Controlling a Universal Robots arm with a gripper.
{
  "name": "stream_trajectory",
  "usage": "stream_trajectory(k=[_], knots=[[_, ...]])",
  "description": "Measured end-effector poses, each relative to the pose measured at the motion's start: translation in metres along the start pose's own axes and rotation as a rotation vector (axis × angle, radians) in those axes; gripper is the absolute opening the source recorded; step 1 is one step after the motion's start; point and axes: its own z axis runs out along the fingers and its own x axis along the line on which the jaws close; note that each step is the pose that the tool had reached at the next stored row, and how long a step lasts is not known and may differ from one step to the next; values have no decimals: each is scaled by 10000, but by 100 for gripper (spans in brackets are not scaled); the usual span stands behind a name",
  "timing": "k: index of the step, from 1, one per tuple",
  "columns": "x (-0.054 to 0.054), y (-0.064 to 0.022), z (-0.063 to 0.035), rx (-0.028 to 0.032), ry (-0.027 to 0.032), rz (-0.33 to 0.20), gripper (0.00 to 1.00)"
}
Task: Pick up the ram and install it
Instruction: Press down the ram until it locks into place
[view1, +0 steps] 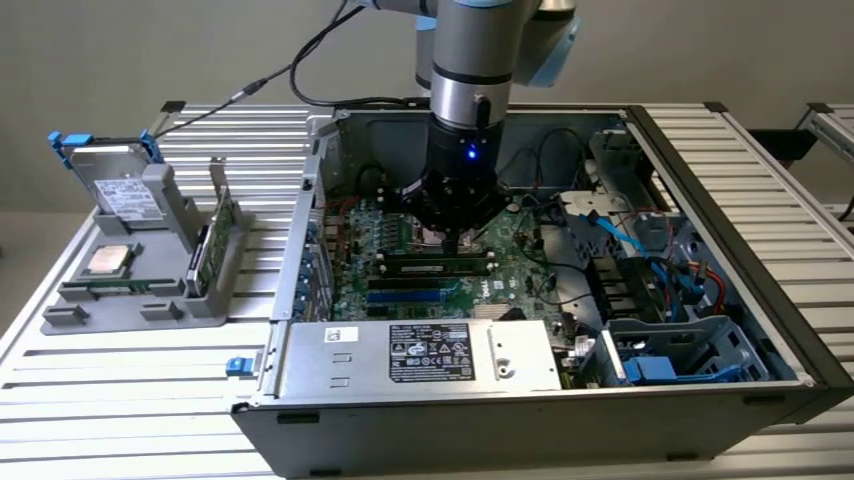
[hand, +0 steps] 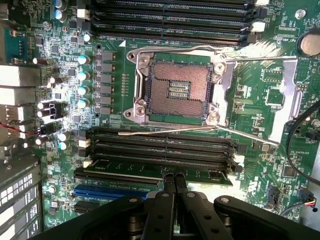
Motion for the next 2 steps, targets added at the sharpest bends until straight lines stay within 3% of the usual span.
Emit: stream_trajectory(k=[2], knots=[[-1, 0, 1, 0, 0, 0, 10]])
